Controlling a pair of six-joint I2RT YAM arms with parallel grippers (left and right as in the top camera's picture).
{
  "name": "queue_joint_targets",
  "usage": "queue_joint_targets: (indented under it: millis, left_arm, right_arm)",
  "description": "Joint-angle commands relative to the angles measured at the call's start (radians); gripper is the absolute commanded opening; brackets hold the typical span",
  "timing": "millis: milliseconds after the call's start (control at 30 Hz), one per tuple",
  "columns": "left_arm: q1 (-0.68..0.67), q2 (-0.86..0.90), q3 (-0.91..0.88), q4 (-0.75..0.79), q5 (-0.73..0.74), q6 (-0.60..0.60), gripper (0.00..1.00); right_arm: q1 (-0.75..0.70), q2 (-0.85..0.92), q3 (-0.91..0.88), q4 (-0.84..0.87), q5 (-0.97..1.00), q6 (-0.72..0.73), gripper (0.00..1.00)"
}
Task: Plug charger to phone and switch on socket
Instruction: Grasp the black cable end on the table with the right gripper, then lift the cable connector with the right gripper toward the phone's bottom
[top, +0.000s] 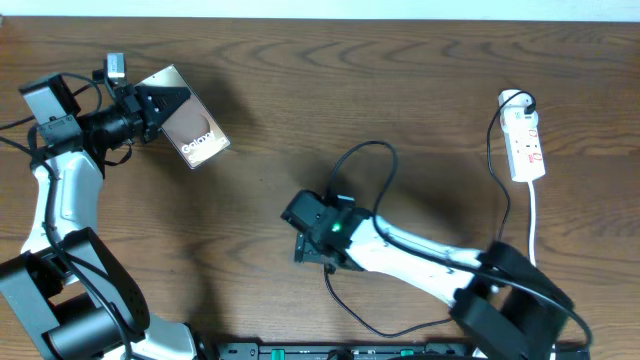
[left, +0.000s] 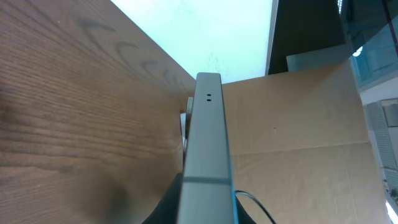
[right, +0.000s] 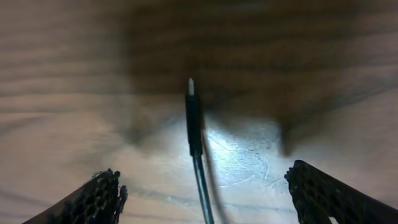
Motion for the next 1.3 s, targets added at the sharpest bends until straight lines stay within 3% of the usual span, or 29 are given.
queue_joint_targets:
  millis: [0, 300, 500, 600, 900, 1167, 1267]
  left_arm:
    - [0.005, -0.019, 0.006, 0.005, 0.021, 0.014, 0.07]
    - [0.005, -0.019, 0.006, 0.005, 0.021, 0.014, 0.07]
    - [0.005, -0.019, 0.006, 0.005, 0.021, 0.014, 0.08]
    - [0.005, -0.019, 0.006, 0.005, 0.021, 0.014, 0.07]
    - [0.005, -0.019, 0.006, 0.005, 0.021, 0.014, 0.07]
    - [0.005, -0.019, 0.006, 0.005, 0.021, 0.013, 0.07]
    - [0.005, -0.019, 0.006, 0.005, 0.021, 0.014, 0.07]
  right_arm:
    - [0.014, 0.042, 0.066, -0.023, 0.001, -0.018, 0.82]
    - [0.010, 0.110, 0.127, -0.076, 0.024, -0.008, 0.73]
    - [-0.019, 0.117, 0.126, -0.095, 0.053, 0.048, 0.54]
    - [-0.027, 0.132, 0.126, -0.098, 0.042, 0.050, 0.51]
    - [-0.034, 0.138, 0.126, -0.098, 0.032, 0.050, 0.19]
    - [-0.035, 0.138, 0.126, -0.098, 0.025, 0.048, 0.02]
    - [-0.062, 0.138, 0.127, -0.101, -0.029, 0.011, 0.01]
